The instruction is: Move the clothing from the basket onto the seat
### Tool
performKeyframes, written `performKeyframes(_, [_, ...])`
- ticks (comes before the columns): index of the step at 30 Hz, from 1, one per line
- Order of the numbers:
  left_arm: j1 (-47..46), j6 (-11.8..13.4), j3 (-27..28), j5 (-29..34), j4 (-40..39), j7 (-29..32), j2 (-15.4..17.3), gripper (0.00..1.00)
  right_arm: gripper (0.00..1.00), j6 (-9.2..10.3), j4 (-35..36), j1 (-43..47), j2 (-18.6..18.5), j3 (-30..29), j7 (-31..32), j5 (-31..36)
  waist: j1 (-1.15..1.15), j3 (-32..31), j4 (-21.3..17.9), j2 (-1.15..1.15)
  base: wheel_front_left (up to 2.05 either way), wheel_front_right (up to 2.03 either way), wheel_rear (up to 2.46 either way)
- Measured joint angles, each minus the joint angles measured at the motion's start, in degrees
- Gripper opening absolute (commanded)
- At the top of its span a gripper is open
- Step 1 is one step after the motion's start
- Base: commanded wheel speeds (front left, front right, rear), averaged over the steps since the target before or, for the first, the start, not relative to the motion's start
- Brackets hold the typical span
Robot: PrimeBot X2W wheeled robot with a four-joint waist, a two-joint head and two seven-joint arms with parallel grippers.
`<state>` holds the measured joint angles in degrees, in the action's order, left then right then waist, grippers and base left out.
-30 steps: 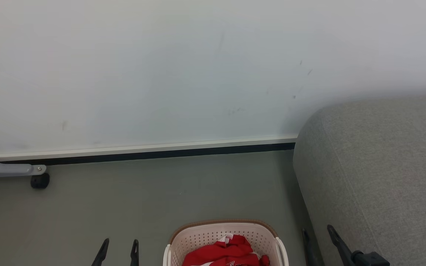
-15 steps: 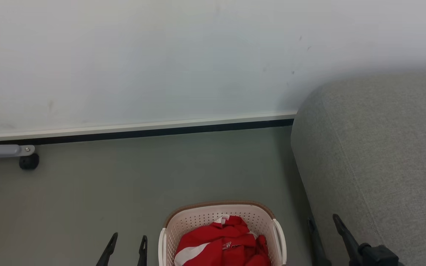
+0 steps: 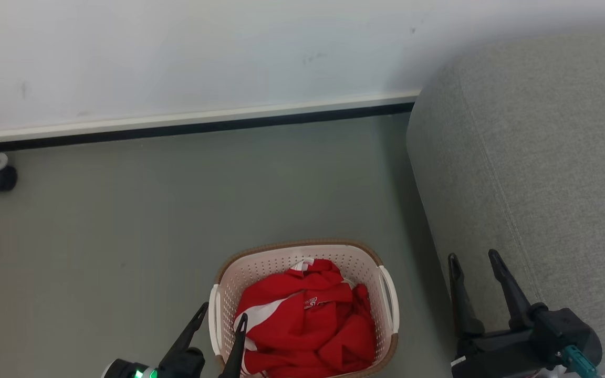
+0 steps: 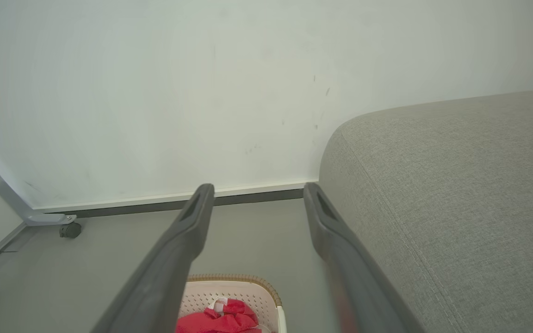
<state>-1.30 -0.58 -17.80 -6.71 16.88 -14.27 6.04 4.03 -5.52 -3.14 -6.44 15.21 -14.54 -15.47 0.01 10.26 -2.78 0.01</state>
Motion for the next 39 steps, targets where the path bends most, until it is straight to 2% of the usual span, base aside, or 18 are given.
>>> performKeyframes(9, [-5.45, -2.01, -3.41, 1.67, 6.00, 1.13, -0.69, 1.00, 1.00, 0.08, 3.86, -2.98, -0.41, -1.74, -0.01, 0.70, 0.00, 6.67, -1.65, 0.00, 0.00, 0.00, 0.00])
performKeyframes(27, [-18.25, -3.48, -8.57, 6.78, 17.15, 4.13, -1.78, 1.00, 1.00, -0.09, 9.71, -12.01, -0.51, -2.48, -0.16, 1.98, 0.00, 20.22, -5.18, 0.01, 0.00, 0.00, 0.00])
performKeyframes(39, [-27.48, -4.52, -10.00, 8.95, 22.48, 6.61, -1.67, 1.00, 1.00, -0.34, 12.37, -17.17, -0.63, -3.69, -0.18, 2.21, 0.00, 29.38, -6.20, 0.01, 0.00, 0.00, 0.00])
